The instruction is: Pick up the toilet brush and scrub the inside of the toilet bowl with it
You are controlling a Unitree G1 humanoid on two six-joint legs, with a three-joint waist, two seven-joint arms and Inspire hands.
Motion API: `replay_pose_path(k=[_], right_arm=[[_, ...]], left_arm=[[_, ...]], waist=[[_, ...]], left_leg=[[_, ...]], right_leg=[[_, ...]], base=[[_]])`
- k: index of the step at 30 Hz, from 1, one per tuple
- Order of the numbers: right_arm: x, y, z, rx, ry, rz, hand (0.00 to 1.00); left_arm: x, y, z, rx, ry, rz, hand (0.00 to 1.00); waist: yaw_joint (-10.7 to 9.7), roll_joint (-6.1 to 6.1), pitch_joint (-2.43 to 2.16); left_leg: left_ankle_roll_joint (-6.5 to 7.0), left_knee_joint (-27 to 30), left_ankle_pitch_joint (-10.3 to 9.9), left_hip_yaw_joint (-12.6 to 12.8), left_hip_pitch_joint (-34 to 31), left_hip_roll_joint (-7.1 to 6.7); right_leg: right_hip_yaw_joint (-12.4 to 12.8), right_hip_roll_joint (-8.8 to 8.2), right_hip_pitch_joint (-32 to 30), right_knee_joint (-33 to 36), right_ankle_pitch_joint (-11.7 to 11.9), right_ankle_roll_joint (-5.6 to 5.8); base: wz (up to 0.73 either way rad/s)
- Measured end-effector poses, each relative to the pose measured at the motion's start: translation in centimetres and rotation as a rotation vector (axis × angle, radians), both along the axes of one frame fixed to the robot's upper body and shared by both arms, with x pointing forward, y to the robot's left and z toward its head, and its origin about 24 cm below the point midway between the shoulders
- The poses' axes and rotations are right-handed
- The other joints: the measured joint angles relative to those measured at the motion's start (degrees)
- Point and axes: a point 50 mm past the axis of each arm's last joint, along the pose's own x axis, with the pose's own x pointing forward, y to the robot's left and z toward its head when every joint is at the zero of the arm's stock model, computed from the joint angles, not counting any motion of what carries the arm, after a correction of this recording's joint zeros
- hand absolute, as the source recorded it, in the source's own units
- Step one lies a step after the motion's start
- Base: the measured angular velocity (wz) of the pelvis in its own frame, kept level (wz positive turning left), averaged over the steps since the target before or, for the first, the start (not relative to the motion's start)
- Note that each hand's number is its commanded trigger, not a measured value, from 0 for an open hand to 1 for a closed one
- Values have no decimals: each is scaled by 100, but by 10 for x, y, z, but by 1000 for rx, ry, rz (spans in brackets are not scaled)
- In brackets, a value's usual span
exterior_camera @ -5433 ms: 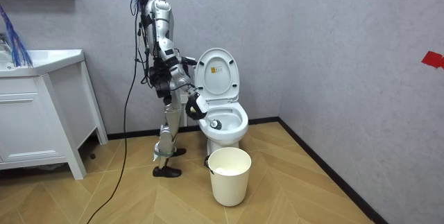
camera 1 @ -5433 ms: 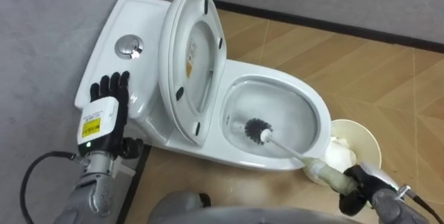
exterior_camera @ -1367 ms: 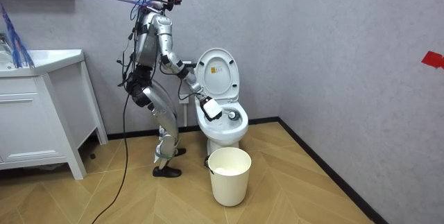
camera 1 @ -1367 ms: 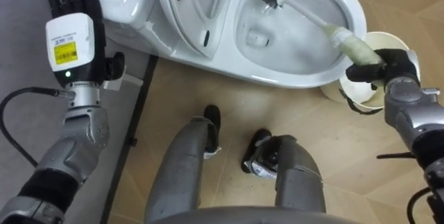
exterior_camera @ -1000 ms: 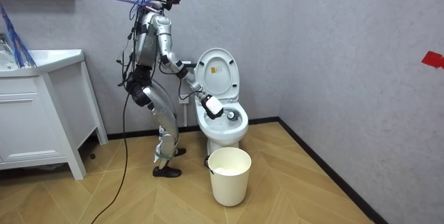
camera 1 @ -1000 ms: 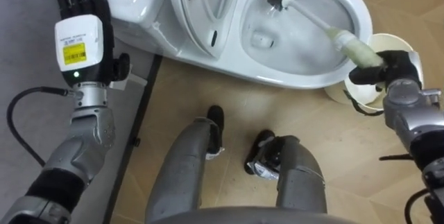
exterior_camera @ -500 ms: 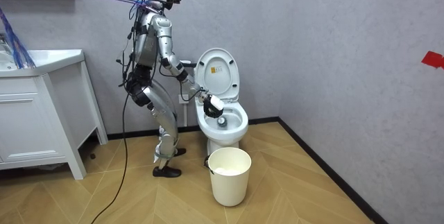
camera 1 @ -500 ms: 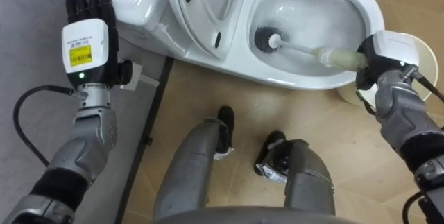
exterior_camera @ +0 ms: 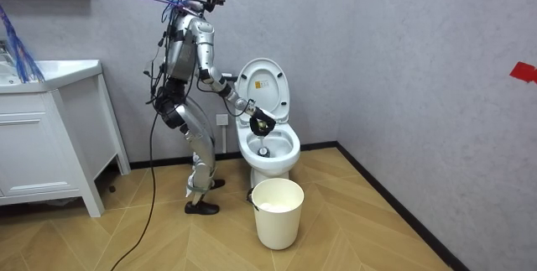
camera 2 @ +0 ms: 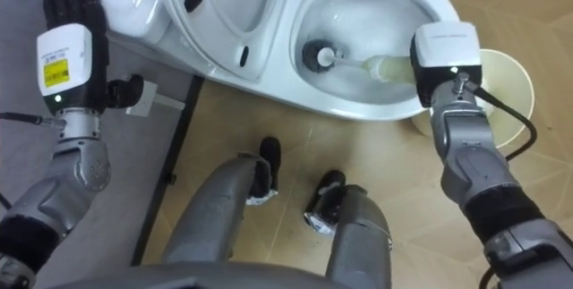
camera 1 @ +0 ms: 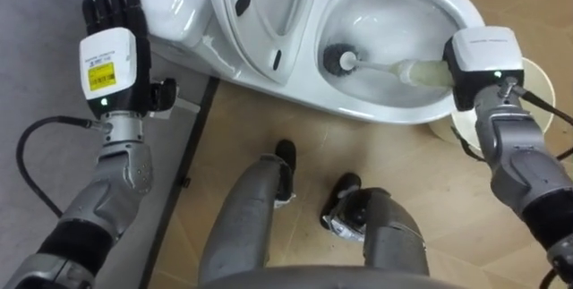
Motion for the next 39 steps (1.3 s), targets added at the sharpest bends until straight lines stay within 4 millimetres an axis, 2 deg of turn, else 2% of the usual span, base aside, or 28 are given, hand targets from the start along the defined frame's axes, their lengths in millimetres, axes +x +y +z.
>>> replay_pose_path(k=[3, 6, 11, 14, 16, 20, 22, 27, 30, 34, 38, 39], right_arm=[[1, 0, 0, 8, 1, -9, 100], [4, -9, -5, 95, 35, -92, 100], [1, -29, -26, 472, 116, -386, 100], [-6, -37, -39, 743, 122, -585, 100], [-5, -34, -44, 984, 103, -709, 100], [-9, -32, -50, 1230, 93, -841, 100], [-12, -29, -53, 1373, 96, -909, 100], [-28, -24, -67, 1638, 115, -1072, 100], [-41, -21, -77, 1727, 129, -1159, 100], [-60, -24, -89, 1757, 135, -1249, 100], [-77, -25, -97, 1754, 148, -1295, 100], [-85, -26, -100, 1749, 151, -1312, 100]], left_arm=[[-1, 2, 0, -8, 0, 2, 0], [-1, 3, 0, -5, 0, 0, 0], [-1, 4, 1, 3, -4, -3, 0], [-1, 3, 1, 13, -2, -6, 0], [-1, 6, 2, 12, -5, 7, 0], [0, 9, 2, 9, -8, 23, 0], [-1, 11, 0, 5, -2, 31, 0], [-4, 12, -3, 3, 22, 29, 0], [-11, 11, -12, -7, 70, 27, 0], [-29, 8, -31, -59, 143, 56, 0], [-50, 16, -46, -77, 218, 103, 0], [-59, 19, -51, -68, 247, 119, 0]], waist=[[5, 3, -3], [4, 6, -5], [-11, 1, -1], [-88, -6, 5], [-123, -46, 37], [-229, -49, 56], [-304, -90, 82], [-366, -89, 81], [-378, -100, 88], [-495, -121, 87], [-499, -178, 73], [-499, -194, 54]], left_leg=[[-1, 0, 0, 3, 0, 13], [-1, -24, 0, 4, 6, 7], [3, -35, 2, 30, 23, -3], [13, -38, 8, 31, 36, -88], [21, -27, 11, 119, 37, -99], [32, 15, 15, 145, 32, -118], [49, -15, 16, 203, 96, -156], [81, 14, -5, 245, 197, -213], [113, -37, -27, 268, 454, -240], [141, -258, -39, 252, 925, -384], [141, -510, -36, 270, 1400, -385], [137, -591, -35, 269, 1578, -378]], right_leg=[[-6, 22, 15, -33, 23, -12], [-3, 33, 24, -44, 34, -7], [6, -16, 10, 13, 16, 6], [17, -128, -35, 171, -70, 23], [110, -179, -118, 294, -100, 18], [107, -237, -136, 381, -149, 15], [147, -306, -139, 476, -197, 24], [198, -391, -92, 601, -246, 60], [224, -422, 141, 569, -276, 112], [231, -507, 569, 470, -346, 231], [236, -431, 1042, 142, -291, 299], [226, -380, 1239, -24, -251, 320]], base=[[-3], [0], [2], [8], [-7], [1], [2], [1], [1], [8], [-5], [0]])
